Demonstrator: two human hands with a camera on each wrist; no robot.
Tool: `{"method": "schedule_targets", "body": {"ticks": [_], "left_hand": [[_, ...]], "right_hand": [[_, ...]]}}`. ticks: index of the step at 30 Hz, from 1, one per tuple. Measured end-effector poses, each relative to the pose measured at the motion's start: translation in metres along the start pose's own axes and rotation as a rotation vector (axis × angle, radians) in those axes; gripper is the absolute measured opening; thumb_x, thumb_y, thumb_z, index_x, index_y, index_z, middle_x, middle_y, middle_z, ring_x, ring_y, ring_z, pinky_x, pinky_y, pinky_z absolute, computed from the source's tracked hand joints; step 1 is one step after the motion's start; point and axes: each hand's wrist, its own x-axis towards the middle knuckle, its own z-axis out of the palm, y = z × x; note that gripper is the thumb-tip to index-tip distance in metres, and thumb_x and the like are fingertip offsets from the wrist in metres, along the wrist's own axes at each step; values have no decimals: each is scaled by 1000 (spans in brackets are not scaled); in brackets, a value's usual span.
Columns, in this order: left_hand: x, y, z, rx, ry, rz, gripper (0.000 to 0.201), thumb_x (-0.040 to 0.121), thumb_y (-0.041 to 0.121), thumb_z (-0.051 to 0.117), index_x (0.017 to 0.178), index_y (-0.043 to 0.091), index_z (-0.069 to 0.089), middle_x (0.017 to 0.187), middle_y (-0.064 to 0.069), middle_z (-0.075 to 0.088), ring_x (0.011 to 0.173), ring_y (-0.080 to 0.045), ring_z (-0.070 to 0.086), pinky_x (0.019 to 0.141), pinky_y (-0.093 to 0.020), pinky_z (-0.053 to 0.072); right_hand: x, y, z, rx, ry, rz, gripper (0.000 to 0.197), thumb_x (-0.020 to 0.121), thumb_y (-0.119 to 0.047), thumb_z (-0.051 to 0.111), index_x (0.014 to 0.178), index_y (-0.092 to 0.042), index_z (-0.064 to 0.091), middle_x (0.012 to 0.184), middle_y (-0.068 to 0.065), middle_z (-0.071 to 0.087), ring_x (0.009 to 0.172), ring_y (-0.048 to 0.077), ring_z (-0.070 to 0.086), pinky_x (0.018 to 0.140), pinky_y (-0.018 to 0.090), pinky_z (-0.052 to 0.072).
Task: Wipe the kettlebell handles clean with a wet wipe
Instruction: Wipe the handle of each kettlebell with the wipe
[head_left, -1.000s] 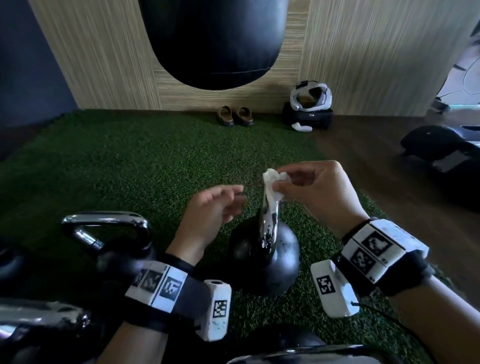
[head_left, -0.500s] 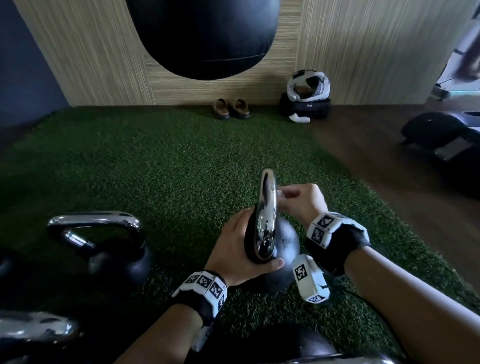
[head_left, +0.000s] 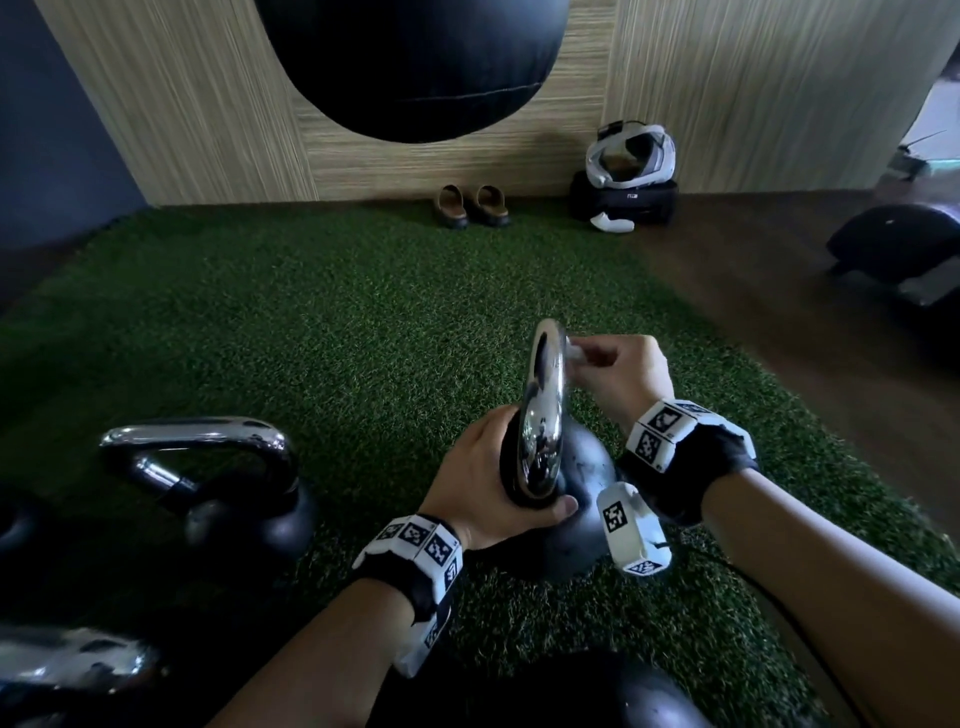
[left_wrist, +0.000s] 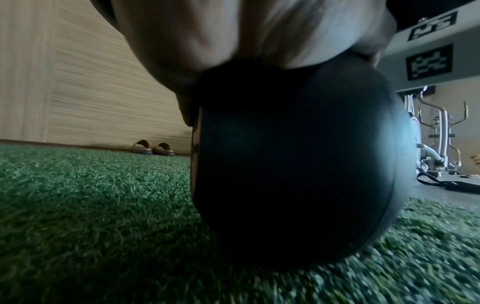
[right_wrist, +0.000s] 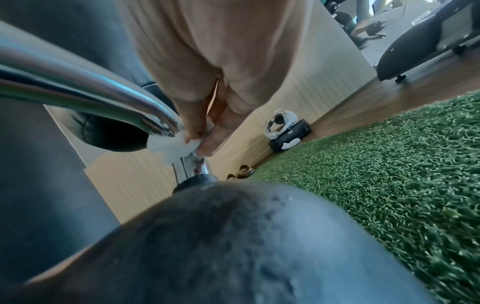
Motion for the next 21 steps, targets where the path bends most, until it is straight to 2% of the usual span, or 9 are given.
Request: {"method": "schedule_targets", "body": {"ticks": [2,5,8,10,12,16,17,19,21], "left_hand": [[6,-4,-3,-18,-41,-10,99,60,75,84,139,30,47,129,15,61,121,-6,59,109,-34,48],[13,-10,-6,-75,-86,-20,92,60,74,84,135,34,51,123,17,64,116,-4,62,105,-35,51],[18,-20,-5,-77,-95,-52,80,60,79,80,121,30,61,109,16,68,103,-5,66,98,-34,53],[22,-29,-3,-99,-121,-80,74,61,85,76,106,25,67,100,12,72,97,-8,70,95,-37,54],[26,-38,0,-122,-141,-107,74,61,86,76,97,21,70,94,9,74,95,-10,72,93,-38,55],[31,-40,0,-165,-164,-131,71,62,82,79,93,19,69,92,9,75,92,-10,72,91,-38,56],[32,-39,-1,-181,-164,-132,68,63,80,80,92,19,69,90,9,75,90,-9,72,91,-37,56],[33,-37,-2,-222,-165,-145,58,66,71,84,87,19,67,83,13,74,83,-7,71,86,-33,55],[32,-36,-4,-271,-176,-171,45,67,58,88,82,22,64,74,19,70,75,-5,67,80,-28,50]], "right_hand": [[6,-7,-2,-2,23,-31,20,86,-23,82,106,-18,82,88,-1,79,73,6,71,63,18,55],[12,-21,-6,22,83,-149,20,86,-9,79,105,-16,81,96,2,80,77,8,73,73,23,61],[1,-28,-9,-58,89,-351,26,85,2,75,103,-15,82,103,-1,78,83,3,71,77,9,55],[-6,-33,-12,-62,58,-470,26,83,3,76,102,-13,82,104,-2,77,89,5,71,81,8,54],[-2,-39,-15,-89,-2,-512,25,83,2,77,104,-11,81,104,-2,76,89,7,71,82,7,53],[14,-48,-19,-169,-80,-457,29,83,-1,79,108,-16,80,103,0,76,88,16,71,85,30,60],[12,-50,-20,-165,-96,-453,29,83,-1,79,108,-16,80,100,-1,75,86,13,71,83,29,59],[1,-55,-22,-138,-140,-461,28,82,-2,81,105,-17,81,92,-7,72,80,-3,67,77,16,55],[-15,-59,-25,-110,-183,-507,26,80,-4,83,102,-18,82,86,-12,68,76,-8,64,73,7,49]]}}
